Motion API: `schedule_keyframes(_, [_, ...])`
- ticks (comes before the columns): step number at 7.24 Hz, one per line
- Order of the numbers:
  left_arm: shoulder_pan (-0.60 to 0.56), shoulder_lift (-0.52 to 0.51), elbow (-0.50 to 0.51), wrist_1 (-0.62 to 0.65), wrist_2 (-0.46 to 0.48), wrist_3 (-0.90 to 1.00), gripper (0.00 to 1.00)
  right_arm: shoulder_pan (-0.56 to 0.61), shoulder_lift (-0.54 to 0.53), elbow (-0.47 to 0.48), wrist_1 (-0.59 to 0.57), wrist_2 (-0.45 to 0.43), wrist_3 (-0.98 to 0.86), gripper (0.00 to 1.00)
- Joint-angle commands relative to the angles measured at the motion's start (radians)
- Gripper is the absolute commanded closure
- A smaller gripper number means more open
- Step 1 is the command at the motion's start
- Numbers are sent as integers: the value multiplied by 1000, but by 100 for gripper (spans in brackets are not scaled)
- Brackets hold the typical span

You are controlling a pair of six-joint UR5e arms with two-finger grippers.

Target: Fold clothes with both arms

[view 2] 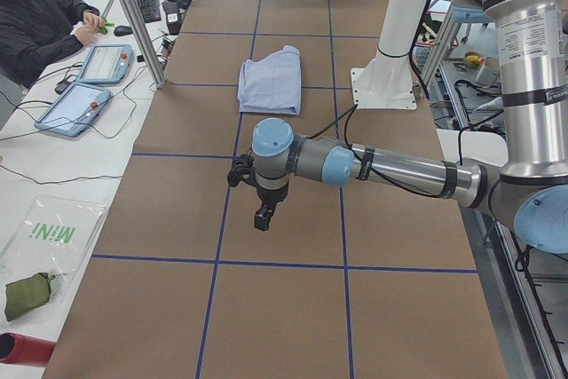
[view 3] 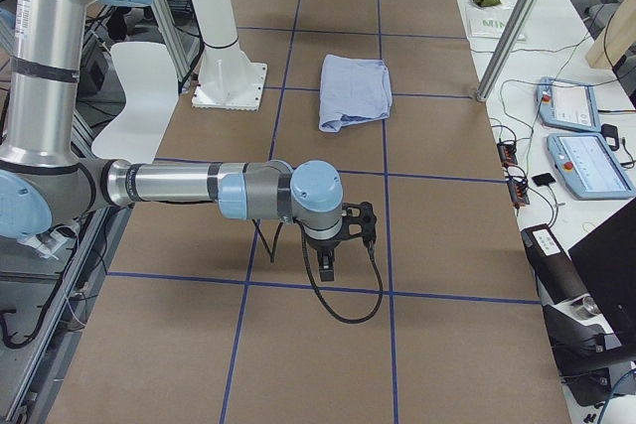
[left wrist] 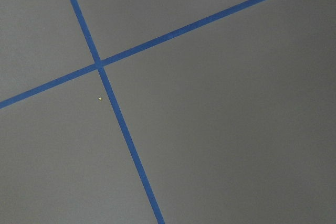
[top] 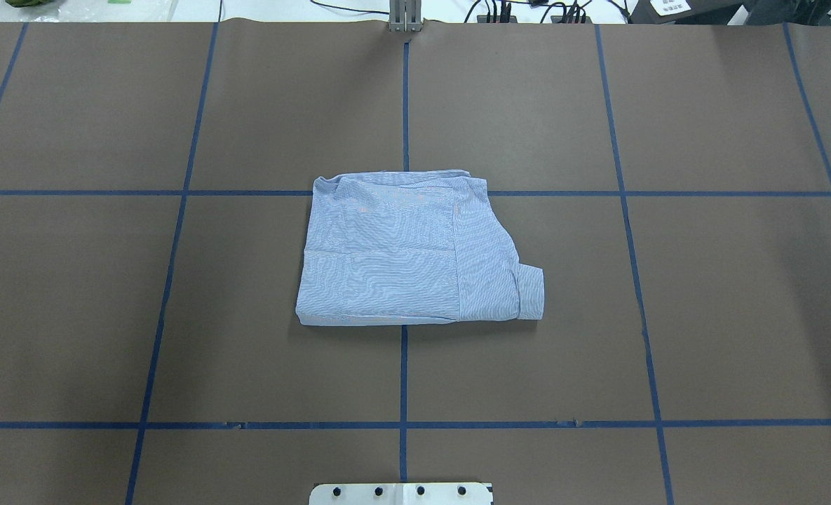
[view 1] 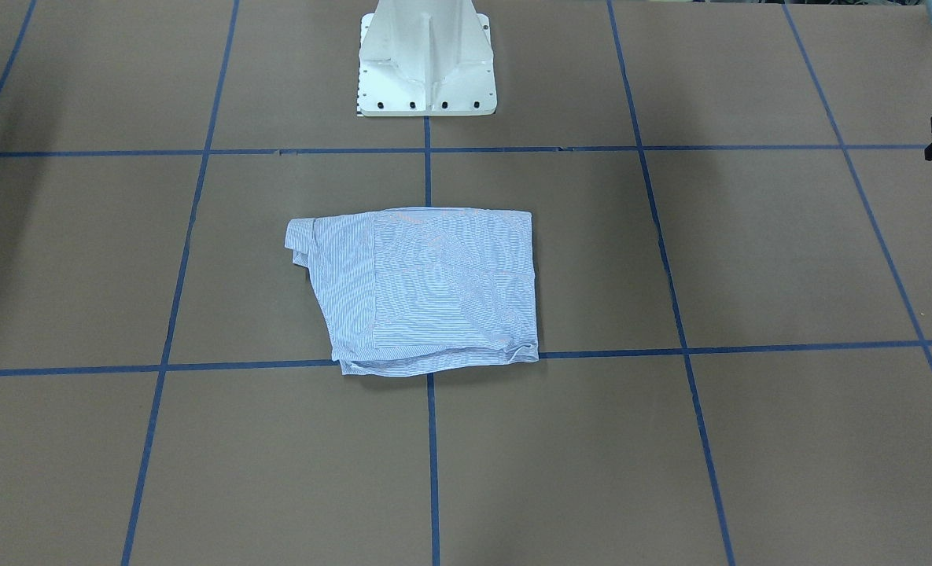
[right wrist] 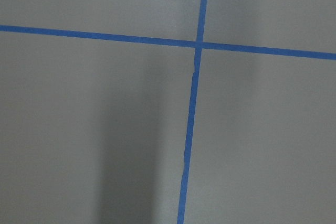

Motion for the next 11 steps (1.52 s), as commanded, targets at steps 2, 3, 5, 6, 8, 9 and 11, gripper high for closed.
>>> schedule_keyframes(2, [-209,-2,50,-5,118,70,0,0,1,1,2,3,1,0])
schedule_keyframes(3, [-235,8,56,1,107,100,0,0,2,1,2,3,2,0])
schedule_keyframes(5, [-234,11,79,-7,110,107,0,0,5,2,5,3,4,0])
schedule_keyframes(6, [-231,15,105,-10,113,107,0,0,4,-1,16,3,7,0])
schedule_keyframes(8, [-231,17,105,-11,107,105,0,0,-1,-1,16,0,10,0])
schedule_keyframes(9, [-231,18,105,-11,106,105,0,0,-2,-1,16,-3,12,0])
schedule_keyframes(11, [-228,18,108,-11,106,104,0,0,-7,-1,16,-2,12,0])
